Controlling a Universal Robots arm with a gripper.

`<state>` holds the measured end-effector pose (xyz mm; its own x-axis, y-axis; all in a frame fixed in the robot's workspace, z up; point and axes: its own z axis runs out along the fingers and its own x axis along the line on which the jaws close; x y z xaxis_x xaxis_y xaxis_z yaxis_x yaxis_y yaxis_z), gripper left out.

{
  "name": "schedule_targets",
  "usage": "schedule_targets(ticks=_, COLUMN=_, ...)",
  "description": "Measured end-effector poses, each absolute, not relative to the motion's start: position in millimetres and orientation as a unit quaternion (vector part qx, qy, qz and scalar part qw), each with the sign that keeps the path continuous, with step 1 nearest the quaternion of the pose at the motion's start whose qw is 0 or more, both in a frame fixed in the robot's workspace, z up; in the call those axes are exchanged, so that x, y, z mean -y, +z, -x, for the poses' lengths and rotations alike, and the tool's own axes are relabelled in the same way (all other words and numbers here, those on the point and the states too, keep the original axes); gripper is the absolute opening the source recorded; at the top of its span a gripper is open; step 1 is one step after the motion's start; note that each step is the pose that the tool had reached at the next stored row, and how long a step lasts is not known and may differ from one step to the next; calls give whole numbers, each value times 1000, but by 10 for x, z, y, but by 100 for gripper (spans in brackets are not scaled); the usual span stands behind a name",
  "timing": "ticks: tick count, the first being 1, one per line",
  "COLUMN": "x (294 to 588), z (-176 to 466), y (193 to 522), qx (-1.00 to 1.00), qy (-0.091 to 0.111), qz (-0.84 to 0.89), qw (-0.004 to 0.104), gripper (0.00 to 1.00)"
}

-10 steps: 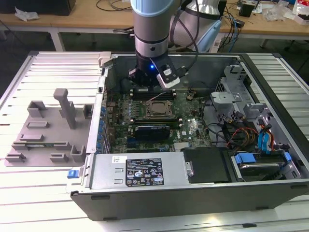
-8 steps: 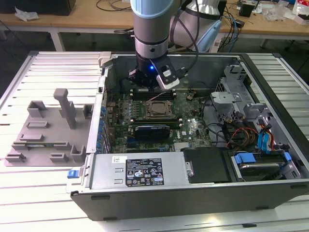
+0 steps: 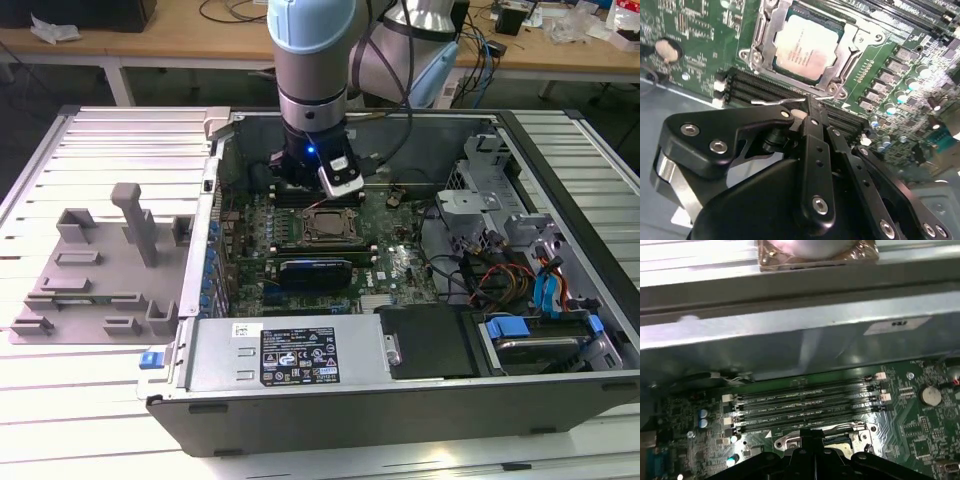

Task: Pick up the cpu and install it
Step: 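Install the first cpu locking lever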

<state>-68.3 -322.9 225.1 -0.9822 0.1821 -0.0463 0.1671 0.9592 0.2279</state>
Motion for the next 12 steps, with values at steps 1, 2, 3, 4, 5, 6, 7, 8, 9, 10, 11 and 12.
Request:
schedule_targets(ticks=1, x=3230, z=678, y=2242, qx=-988, qy=112, qz=-97, qw=34, gripper=11)
schedule_targets(ticks=2, x=3229, z=667, y=2236, qx=-988, qy=111, qz=-103, qw=35, gripper=11)
schedule_targets(ticks=3, x=3229, z=651, y=2228, qx=-987, qy=111, qz=-107, qw=35, gripper=11)
schedule_targets(ticks=4, x=3224, z=623, y=2218, qx=-987, qy=111, qz=-113, qw=36, gripper=11)
schedule_targets(ticks=5, x=3211, z=598, y=2210, qx=-986, qy=111, qz=-117, qw=36, gripper=11)
schedule_targets(ticks=6, x=3171, z=589, y=2207, qx=-986, qy=110, qz=-119, qw=36, gripper=11)
schedule_targets(ticks=7, x=3109, z=585, y=2206, qx=-986, qy=108, qz=-120, qw=37, gripper=11)
schedule_targets(ticks=8, x=3095, z=576, y=2203, qx=-986, qy=107, qz=-122, qw=36, gripper=11)
schedule_targets(ticks=9, x=3095, z=563, y=2196, qx=-986, qy=104, qz=-125, qw=37, gripper=11)
schedule_targets(ticks=10, x=3094, z=551, y=2186, qx=-985, qy=102, qz=-130, qw=37, gripper=11)
schedule_targets(ticks=11, x=3094, z=538, y=2158, qx=-984, qy=101, qz=-141, qw=38, gripper=11)
schedule_targets(ticks=12, x=3095, z=533, y=2152, qx=-983, qy=100, qz=-147, qw=39, gripper=11)
